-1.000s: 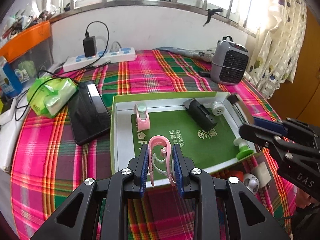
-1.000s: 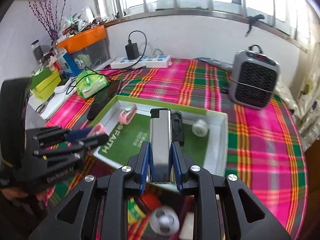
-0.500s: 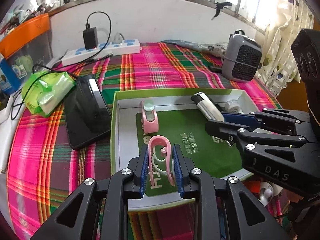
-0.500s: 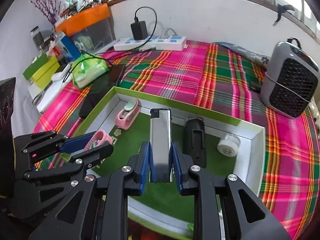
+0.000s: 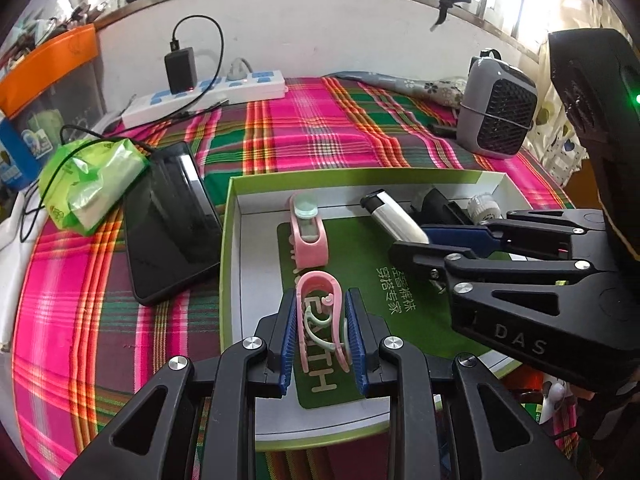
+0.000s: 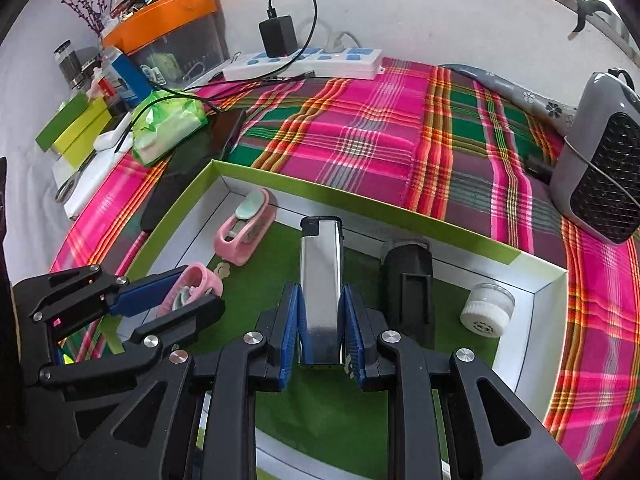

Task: Organize rigid objects
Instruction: 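Lower and release silver lighter with right tool while left tool releases pink clip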

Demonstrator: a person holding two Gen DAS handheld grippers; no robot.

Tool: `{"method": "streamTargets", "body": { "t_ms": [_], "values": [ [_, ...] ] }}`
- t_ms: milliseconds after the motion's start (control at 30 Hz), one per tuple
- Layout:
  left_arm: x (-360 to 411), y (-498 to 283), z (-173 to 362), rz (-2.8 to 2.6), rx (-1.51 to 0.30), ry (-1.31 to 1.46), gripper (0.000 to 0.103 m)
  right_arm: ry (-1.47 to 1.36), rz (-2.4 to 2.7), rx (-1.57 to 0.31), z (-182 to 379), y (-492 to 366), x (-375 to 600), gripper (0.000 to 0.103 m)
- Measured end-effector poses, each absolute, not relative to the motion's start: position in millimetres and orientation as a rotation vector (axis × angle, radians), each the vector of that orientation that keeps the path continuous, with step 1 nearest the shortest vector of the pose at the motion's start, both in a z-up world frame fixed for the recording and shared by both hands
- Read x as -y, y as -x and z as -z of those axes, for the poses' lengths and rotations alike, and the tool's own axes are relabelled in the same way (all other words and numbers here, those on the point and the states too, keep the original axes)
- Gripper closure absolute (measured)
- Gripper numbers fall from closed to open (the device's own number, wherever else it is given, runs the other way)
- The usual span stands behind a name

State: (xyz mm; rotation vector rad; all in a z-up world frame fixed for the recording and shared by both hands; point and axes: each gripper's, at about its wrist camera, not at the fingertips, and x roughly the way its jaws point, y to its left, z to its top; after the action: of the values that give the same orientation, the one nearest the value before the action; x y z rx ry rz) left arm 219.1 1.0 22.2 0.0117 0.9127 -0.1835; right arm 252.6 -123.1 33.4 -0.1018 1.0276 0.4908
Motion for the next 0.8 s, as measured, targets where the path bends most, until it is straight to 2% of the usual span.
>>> {"method": "streamTargets", "body": {
  "t_ms": [800],
  "values": [
    [3.7, -217.9, -20.3, 0.173, -0.911, -0.049, 0.080, 0.092, -0.476, -1.018, -31.5, -254.8, 120.2, 0.079]
  ]
}}
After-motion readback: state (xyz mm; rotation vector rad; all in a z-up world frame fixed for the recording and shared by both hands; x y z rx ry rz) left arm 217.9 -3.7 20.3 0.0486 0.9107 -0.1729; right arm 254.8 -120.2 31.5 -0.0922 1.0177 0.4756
